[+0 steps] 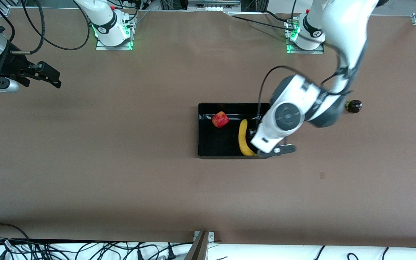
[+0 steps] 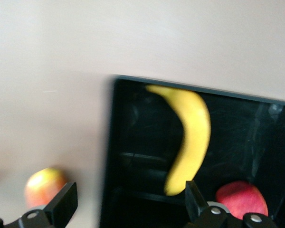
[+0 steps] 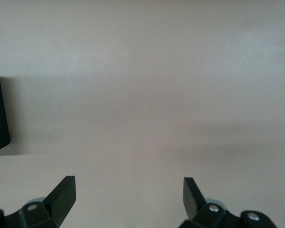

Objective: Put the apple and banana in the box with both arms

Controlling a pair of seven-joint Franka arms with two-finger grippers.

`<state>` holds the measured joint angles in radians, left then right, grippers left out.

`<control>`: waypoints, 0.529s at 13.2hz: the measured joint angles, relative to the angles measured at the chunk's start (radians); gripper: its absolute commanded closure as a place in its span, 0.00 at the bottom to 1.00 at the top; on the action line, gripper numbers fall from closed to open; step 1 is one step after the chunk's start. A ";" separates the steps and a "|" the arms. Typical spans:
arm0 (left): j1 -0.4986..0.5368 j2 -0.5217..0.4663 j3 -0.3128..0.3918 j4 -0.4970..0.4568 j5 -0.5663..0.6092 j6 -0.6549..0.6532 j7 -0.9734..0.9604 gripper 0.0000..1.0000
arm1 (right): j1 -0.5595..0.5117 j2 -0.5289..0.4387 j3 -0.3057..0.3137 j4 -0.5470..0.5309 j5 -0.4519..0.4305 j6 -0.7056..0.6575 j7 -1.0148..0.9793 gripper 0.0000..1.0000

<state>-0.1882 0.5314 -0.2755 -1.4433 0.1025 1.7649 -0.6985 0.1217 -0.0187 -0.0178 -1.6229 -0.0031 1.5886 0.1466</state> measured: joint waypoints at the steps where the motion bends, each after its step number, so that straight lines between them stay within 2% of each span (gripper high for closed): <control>1: 0.042 -0.067 0.001 0.002 -0.001 -0.044 0.000 0.00 | 0.000 0.000 0.000 0.000 0.000 0.000 0.000 0.00; 3: 0.114 -0.188 0.027 0.001 -0.002 -0.093 0.011 0.00 | 0.000 0.001 0.000 0.001 0.000 0.000 0.000 0.00; 4: 0.129 -0.240 0.065 0.000 -0.005 -0.113 0.049 0.00 | 0.000 0.001 0.000 0.001 0.000 0.000 0.000 0.00; 7: 0.133 -0.364 0.245 -0.005 -0.076 -0.212 0.339 0.00 | 0.000 0.001 0.000 0.002 0.000 0.003 0.000 0.00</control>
<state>-0.0557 0.1674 -0.0310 -1.4488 0.0260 1.5529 -0.3593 0.1215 -0.0180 -0.0181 -1.6209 -0.0029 1.5919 0.1465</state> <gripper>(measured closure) 0.000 0.000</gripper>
